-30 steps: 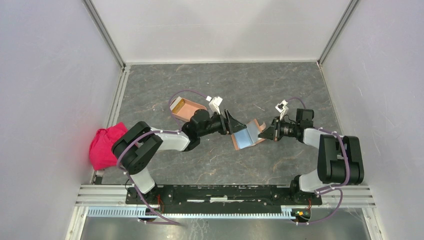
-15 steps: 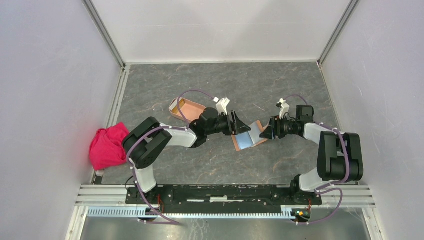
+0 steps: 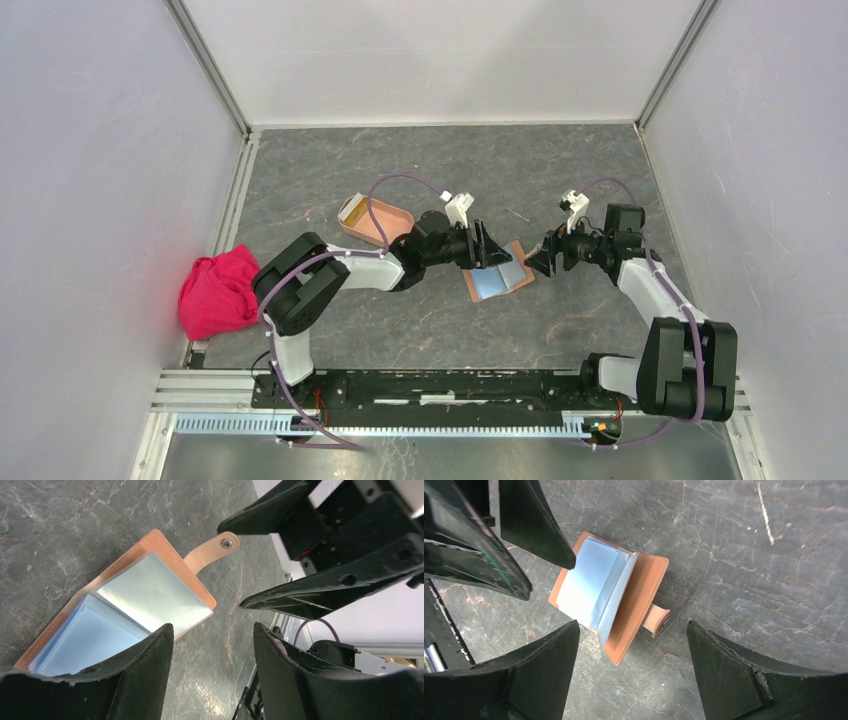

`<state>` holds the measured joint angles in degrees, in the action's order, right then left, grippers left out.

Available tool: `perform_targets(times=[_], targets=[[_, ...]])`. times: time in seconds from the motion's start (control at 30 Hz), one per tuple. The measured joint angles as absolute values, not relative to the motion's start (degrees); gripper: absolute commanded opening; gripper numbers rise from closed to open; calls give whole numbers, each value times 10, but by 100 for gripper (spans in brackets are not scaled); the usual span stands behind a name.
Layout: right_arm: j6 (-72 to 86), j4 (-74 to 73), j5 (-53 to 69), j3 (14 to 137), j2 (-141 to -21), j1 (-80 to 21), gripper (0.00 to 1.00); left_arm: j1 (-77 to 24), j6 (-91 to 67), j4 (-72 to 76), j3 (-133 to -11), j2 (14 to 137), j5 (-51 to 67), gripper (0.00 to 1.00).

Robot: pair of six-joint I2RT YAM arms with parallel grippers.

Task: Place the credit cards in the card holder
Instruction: Turn over the card slot in the card holder.

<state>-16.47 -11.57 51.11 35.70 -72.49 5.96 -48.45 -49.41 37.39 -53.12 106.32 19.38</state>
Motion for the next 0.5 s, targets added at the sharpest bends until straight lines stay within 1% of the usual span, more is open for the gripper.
perform_targets(times=[0.27, 0.5], targets=[[-206, -122, 510, 357, -646, 60, 84, -487, -477, 337, -534, 1064, 180, 65], [-224, -131, 516, 357, -637, 60, 84, -487, -470, 323, -537, 1063, 176, 64]])
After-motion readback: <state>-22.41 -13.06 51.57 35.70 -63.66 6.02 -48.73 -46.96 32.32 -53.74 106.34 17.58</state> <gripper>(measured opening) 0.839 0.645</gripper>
